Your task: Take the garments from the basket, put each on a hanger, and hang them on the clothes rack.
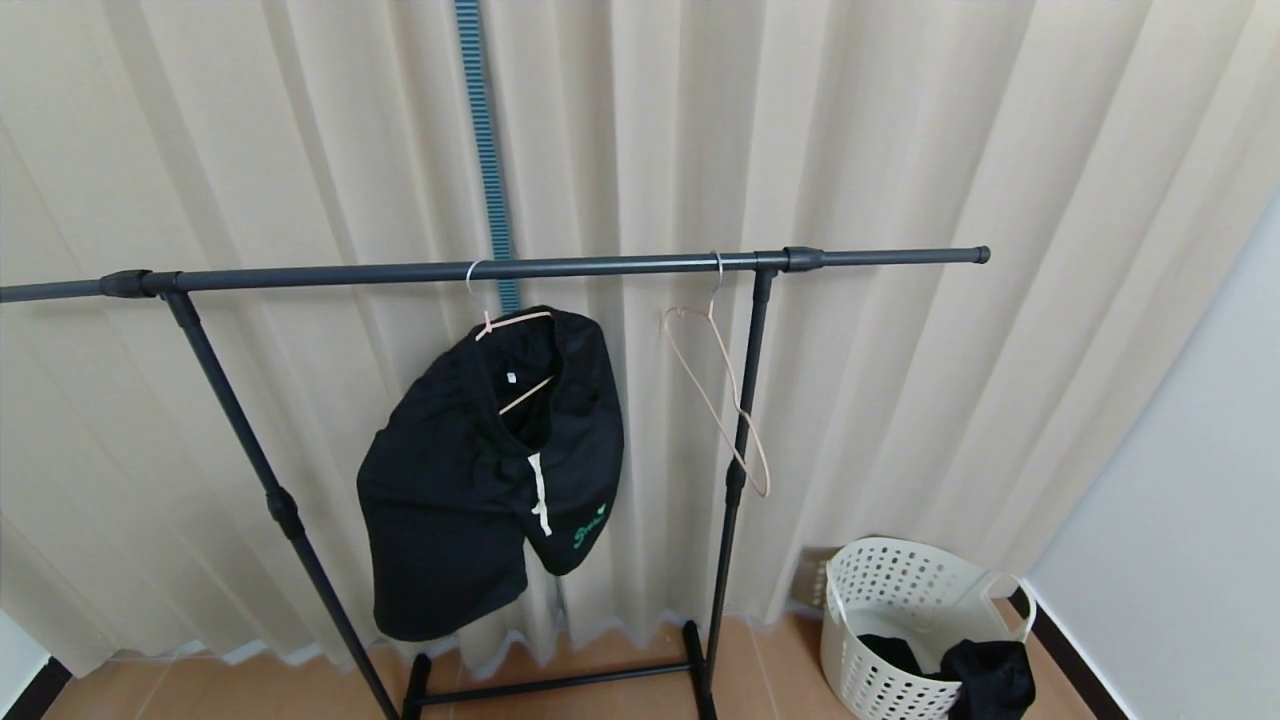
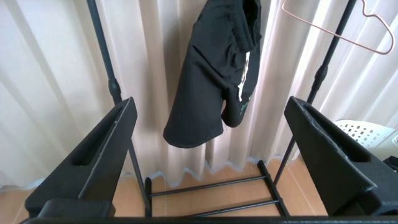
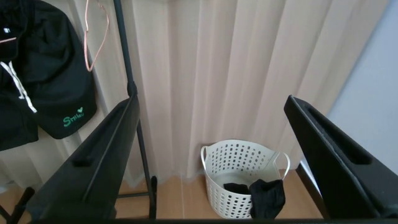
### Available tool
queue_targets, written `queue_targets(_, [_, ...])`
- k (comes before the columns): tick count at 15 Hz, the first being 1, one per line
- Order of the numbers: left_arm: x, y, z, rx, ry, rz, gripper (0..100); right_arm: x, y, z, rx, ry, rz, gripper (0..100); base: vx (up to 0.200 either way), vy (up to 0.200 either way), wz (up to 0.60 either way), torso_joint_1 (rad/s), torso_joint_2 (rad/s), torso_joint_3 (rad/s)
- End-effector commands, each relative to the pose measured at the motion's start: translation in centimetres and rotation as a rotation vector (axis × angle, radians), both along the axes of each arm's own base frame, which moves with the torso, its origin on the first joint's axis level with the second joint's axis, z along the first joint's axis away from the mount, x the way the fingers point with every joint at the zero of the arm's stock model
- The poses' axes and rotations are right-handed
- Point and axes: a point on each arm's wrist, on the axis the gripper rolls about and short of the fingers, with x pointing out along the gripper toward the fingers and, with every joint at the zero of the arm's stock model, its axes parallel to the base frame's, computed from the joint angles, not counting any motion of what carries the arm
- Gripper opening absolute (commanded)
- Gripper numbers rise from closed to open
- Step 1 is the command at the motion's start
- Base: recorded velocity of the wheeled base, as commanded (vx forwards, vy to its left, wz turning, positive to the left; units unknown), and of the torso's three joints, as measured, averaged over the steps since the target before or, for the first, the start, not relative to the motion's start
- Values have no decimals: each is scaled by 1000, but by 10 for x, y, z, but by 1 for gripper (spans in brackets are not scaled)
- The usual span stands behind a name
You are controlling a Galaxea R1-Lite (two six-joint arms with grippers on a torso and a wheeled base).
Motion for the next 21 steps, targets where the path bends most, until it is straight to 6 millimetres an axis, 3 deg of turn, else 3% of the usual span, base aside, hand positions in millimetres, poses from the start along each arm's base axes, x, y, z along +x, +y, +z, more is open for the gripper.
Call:
queue_targets(1, [0, 0, 0, 1, 1, 0, 100, 0, 0, 0, -1, 1, 0, 100, 0, 0, 0, -149, 349, 183])
queue_targets(14, [0, 0, 0, 1, 1, 0, 100, 0, 0, 0, 0, 3, 0, 100, 0, 0, 0, -155, 364, 205])
queue_targets(21, [0, 0, 0, 1, 1, 0, 100, 0, 0, 0, 2, 3, 0, 100, 0, 0, 0, -215, 540, 319])
